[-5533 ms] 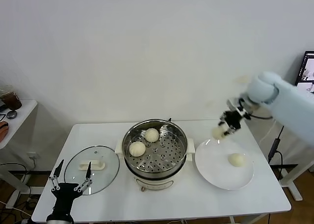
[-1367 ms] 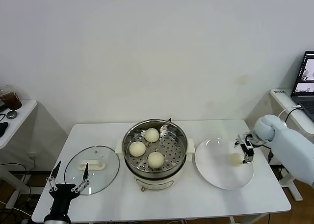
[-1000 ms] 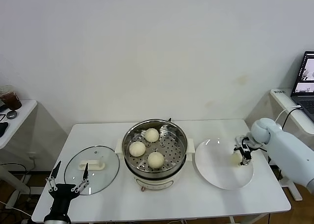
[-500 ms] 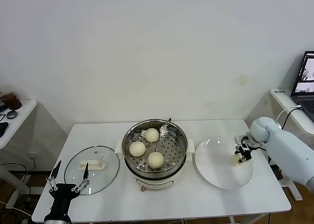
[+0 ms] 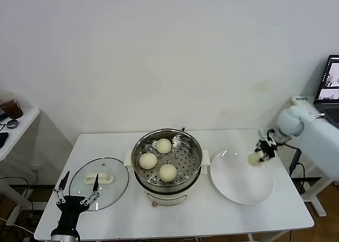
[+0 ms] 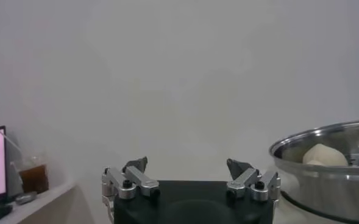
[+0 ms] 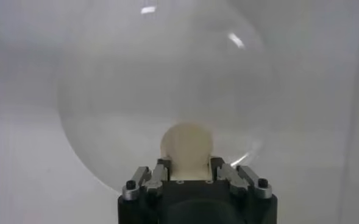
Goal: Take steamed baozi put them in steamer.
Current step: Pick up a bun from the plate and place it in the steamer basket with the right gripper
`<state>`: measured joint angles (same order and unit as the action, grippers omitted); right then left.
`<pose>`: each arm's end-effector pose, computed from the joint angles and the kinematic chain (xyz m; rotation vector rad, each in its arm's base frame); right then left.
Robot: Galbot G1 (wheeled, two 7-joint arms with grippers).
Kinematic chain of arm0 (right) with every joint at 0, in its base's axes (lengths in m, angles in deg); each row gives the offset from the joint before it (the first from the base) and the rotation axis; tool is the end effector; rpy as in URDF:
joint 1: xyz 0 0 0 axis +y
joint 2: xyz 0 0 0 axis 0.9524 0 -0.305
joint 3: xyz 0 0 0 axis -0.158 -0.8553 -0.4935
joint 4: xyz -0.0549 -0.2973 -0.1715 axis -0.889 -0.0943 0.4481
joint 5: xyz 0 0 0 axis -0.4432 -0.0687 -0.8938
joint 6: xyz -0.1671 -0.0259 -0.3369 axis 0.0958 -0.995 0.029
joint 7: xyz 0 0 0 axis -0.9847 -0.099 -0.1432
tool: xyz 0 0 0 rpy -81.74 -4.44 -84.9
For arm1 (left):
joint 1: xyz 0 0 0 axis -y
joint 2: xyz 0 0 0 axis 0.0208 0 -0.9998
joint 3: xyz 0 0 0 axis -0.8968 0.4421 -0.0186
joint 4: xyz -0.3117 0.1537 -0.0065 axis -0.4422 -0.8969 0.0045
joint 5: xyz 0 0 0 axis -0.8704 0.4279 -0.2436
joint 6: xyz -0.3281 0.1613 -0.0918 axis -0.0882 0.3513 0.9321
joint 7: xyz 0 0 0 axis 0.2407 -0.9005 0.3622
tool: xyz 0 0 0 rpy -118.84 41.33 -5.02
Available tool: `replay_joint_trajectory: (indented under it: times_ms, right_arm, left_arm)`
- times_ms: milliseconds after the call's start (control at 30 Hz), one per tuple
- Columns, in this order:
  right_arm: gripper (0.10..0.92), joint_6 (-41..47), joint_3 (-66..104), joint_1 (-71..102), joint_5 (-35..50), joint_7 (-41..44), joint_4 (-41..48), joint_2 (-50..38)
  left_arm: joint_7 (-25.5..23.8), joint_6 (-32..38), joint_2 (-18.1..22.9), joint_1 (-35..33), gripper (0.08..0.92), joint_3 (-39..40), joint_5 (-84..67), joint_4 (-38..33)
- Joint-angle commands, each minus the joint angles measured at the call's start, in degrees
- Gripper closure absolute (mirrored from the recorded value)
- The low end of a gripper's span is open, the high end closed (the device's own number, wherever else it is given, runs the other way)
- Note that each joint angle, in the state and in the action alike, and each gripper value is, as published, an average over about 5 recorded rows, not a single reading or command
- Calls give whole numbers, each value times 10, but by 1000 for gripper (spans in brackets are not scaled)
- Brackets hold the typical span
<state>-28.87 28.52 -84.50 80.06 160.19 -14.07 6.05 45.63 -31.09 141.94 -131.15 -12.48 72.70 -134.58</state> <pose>0.5557 -0.1795 -0.1199 1.2777 -1.3306 1.4220 0.1552 0.0945 -0.3046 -0.0513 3.0292 0.3996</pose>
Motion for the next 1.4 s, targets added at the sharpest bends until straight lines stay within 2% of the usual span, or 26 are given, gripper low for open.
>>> replay_joint_trajectory:
  times_ms: [33,333,500,667,1000,1400]
  right_arm:
    - [609,95,-276,-347,264,-17,-158,26]
    - [609,165,-341,-382,373,-133,-175,194]
    - [609,199,-338,-346,383,-164,-142,276]
    - [609,214,-338,-301,354,-163,-98,322]
    - [609,204,-345,-250,261,-119,-61,313]
    - [609,192,-341,-218,240,-123,-49,298]
  left_arm:
    - [0,-1,-3,7,177,9,0,-2]
    - [0,-2,1,3,177,11,1,-13]
    - [0,-1,3,1,177,5,0,-17]
    - [0,-2,5,-1,177,2,-2,-22]
    - [-1,-3,4,-1,177,-2,-4,-22]
    - [-1,-6,4,1,177,-1,-3,-24]
